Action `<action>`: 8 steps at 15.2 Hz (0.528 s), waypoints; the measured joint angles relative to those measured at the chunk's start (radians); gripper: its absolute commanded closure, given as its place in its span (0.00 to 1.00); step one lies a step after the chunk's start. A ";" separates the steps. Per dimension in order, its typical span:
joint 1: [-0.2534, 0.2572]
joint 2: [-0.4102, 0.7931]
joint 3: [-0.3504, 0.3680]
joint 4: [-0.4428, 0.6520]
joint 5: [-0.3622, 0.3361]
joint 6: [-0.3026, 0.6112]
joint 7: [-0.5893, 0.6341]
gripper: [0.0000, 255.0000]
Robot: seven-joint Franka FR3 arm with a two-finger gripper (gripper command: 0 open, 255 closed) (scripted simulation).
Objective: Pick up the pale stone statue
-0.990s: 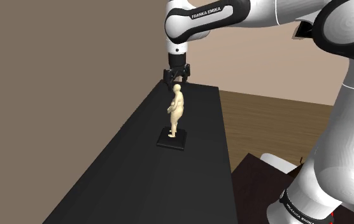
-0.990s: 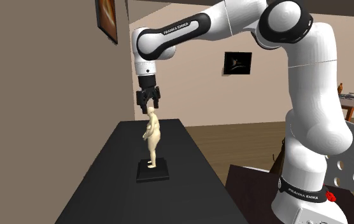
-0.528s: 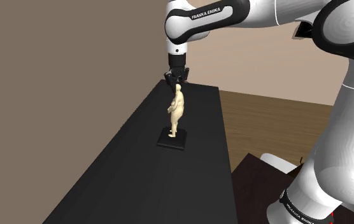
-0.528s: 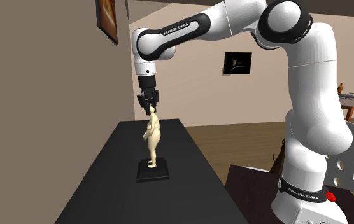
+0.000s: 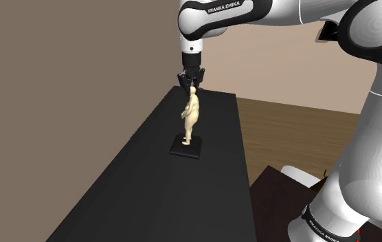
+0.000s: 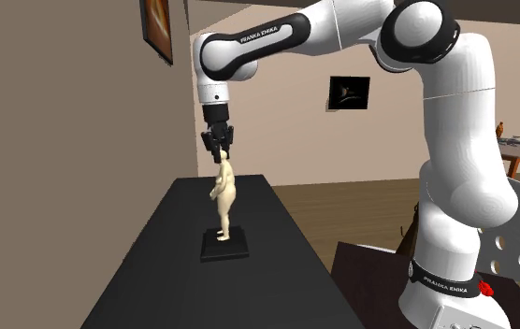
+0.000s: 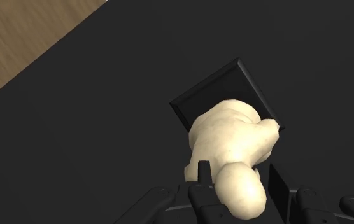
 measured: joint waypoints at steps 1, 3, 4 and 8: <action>0.000 0.001 0.000 0.015 0.000 -0.014 -0.001 1.00; 0.001 0.000 0.001 0.040 0.000 -0.040 -0.001 1.00; 0.001 -0.003 0.001 0.049 0.001 -0.052 -0.002 1.00; 0.001 0.002 0.001 0.109 0.001 -0.107 -0.005 1.00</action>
